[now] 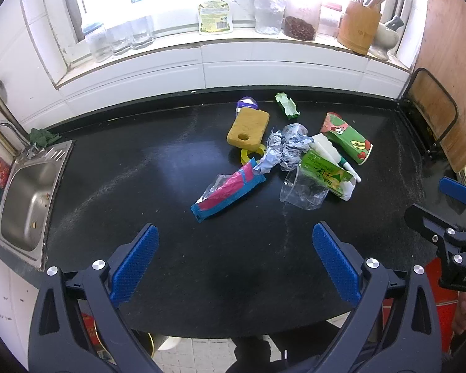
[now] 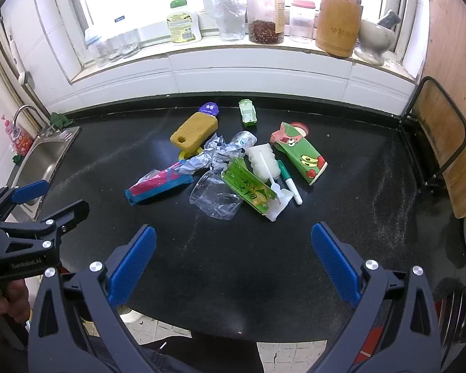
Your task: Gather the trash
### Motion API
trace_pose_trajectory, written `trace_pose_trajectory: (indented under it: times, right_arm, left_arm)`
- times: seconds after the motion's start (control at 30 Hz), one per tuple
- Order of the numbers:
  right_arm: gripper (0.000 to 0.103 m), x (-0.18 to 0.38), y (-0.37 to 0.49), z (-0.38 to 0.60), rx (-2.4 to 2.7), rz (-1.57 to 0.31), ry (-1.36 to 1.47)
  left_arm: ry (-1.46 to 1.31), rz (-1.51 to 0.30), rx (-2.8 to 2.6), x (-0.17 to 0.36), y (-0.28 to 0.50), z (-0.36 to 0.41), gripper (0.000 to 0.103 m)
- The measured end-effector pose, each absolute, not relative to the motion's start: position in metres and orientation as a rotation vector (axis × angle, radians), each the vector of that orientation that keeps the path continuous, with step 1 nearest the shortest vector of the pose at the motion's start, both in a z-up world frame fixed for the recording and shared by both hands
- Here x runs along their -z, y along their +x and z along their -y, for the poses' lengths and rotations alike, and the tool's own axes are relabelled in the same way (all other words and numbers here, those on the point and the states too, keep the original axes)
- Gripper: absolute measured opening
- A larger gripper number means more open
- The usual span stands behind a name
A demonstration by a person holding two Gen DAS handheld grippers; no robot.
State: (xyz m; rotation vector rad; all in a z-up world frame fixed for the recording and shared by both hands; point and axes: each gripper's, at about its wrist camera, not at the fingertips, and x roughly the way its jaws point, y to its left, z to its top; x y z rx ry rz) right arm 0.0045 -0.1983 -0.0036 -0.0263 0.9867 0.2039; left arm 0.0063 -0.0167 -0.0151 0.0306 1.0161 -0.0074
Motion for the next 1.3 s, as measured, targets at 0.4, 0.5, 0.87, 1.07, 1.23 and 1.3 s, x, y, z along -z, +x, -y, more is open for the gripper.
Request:
trace_pose_trajectory:
  times: [0.4, 0.5, 0.87, 1.07, 1.23, 1.3]
  right_arm:
    - [0.097, 0.011, 0.012, 0.199, -0.218, -1.001, -0.025]
    - [0.097, 0.014, 0.016, 0.2, -0.22, -1.004, -0.028]
    - [0.097, 0.048, 0.081, 0.254, -0.199, -1.011, -0.056]
    - [0.097, 0.103, 0.164, 0.287, -0.212, -1.09, -0.129]
    - [0.095, 0.148, 0.22, 0.293, -0.285, -1.161, -0.169]
    - [0.093, 0.158, 0.233, 0.291, -0.31, -1.174, -0.199]
  left_arm:
    - [0.02, -1.049, 0.012, 0.018, 0.024, 0.014, 0.096]
    - [0.028, -1.066, 0.03, 0.024, 0.029, 0.01, 0.096]
    - [0.198, -1.063, 0.165, 0.09, 0.089, -0.008, 0.096]
    - [0.264, -1.074, 0.23, 0.146, 0.137, -0.009, 0.096]
    - [0.259, -1.104, 0.231, 0.175, 0.162, -0.011, 0.094]
    - [0.272, -1.105, 0.23, 0.182, 0.165, -0.009, 0.091]
